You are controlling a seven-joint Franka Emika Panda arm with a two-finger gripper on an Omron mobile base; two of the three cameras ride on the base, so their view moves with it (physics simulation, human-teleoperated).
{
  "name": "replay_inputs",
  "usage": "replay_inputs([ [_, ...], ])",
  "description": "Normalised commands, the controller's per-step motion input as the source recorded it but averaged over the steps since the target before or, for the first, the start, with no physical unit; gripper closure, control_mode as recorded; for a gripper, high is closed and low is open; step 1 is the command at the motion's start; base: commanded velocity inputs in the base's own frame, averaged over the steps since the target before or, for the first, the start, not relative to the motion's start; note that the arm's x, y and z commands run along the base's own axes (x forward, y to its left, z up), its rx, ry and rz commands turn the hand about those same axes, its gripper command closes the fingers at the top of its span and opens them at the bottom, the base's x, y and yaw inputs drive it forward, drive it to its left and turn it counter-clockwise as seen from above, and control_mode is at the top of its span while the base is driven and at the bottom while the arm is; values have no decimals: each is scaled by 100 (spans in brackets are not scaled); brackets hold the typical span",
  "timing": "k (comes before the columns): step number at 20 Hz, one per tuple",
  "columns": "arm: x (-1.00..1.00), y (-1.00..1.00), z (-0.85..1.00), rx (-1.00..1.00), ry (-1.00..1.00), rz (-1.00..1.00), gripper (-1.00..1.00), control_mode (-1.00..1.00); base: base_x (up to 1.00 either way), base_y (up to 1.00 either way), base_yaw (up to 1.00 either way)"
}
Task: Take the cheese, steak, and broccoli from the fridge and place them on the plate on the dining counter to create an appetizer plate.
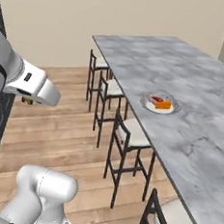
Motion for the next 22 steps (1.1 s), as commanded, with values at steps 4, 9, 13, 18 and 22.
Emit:
replay_inputs([
  [4, 0, 0, 0, 0, 0, 0, 100, 100, 93, 28, -50],
  [9, 0, 0, 0, 0, 0, 0, 100, 100, 99, 49, -51],
  [13, 0, 0, 0, 0, 0, 0, 100, 100, 94, 45, -55],
  [18, 0, 0, 0, 0, 0, 0, 100, 100, 81, 18, -62],
  [22, 0, 0, 0, 0, 0, 0, 100, 100, 69, 0, -64],
])
